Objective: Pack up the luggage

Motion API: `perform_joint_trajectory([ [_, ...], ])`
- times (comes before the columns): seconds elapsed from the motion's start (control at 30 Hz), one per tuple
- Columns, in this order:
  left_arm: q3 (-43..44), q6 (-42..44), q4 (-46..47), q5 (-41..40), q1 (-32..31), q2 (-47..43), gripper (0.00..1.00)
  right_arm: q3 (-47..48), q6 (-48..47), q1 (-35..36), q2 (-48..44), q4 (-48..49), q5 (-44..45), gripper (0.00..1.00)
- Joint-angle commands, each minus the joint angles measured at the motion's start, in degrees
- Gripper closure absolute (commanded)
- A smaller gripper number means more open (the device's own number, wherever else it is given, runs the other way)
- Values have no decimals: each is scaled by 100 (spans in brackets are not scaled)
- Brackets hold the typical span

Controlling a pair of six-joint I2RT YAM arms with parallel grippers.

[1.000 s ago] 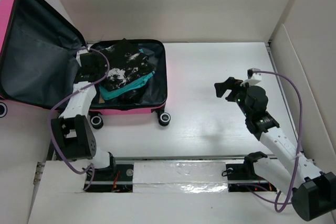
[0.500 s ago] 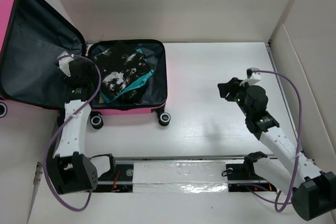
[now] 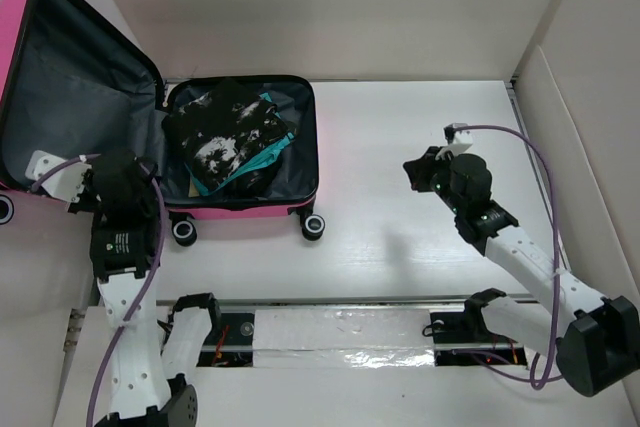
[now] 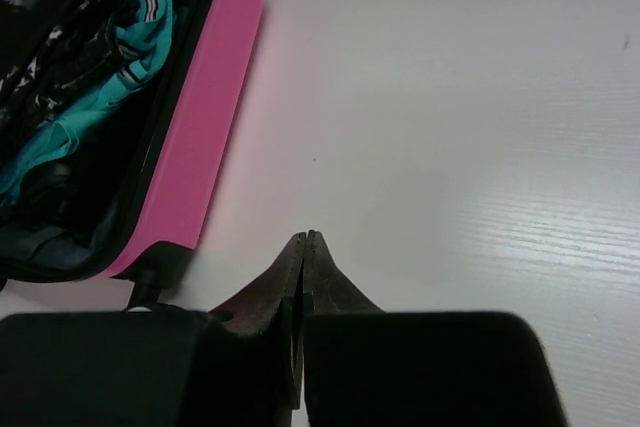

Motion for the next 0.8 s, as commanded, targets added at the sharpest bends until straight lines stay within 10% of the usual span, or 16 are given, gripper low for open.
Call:
perform_joint_trajectory([
  [0.0,325,-388,-750,-1586,14,377,100,374,-257,193,248,176,-179,100],
  [0.2,-52,-89,-452,-1725,380,958,95,647,-486,491,442,-140,-232,66],
  [0.27,-148,-116,-417,-1380,663,1194,60,620,-460,492,424,-62,-188,50],
  [0.4,-438,86,-242,-817,1341,1538,26,629,-477,544,512,-79,-178,44],
  [0.6,209,140,-302,-913,1341,2056,28,699,-565,668,582,-123,-135,44],
  [0.77,633,122,-390,-729,1446,2294,55,778,-618,791,705,-167,-82,44],
])
